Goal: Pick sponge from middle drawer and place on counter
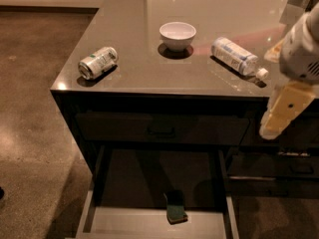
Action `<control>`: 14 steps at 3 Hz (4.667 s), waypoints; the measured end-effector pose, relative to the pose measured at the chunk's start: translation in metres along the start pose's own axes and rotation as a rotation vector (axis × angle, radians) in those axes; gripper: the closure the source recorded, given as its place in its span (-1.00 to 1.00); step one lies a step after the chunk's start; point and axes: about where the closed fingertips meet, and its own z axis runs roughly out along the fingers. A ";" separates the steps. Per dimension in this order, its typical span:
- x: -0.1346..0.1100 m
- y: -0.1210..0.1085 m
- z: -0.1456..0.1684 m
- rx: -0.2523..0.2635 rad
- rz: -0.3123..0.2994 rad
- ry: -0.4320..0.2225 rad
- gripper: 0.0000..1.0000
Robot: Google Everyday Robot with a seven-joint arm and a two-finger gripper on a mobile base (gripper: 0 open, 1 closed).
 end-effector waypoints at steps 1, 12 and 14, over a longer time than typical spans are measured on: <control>0.025 0.015 0.038 0.046 0.157 0.017 -1.00; -0.010 0.188 0.482 -0.209 0.386 -0.482 -1.00; -0.026 0.192 0.505 -0.158 0.350 -0.515 -1.00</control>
Offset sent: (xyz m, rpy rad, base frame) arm -0.0145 -0.0498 -0.2009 0.0219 -0.0059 -0.3789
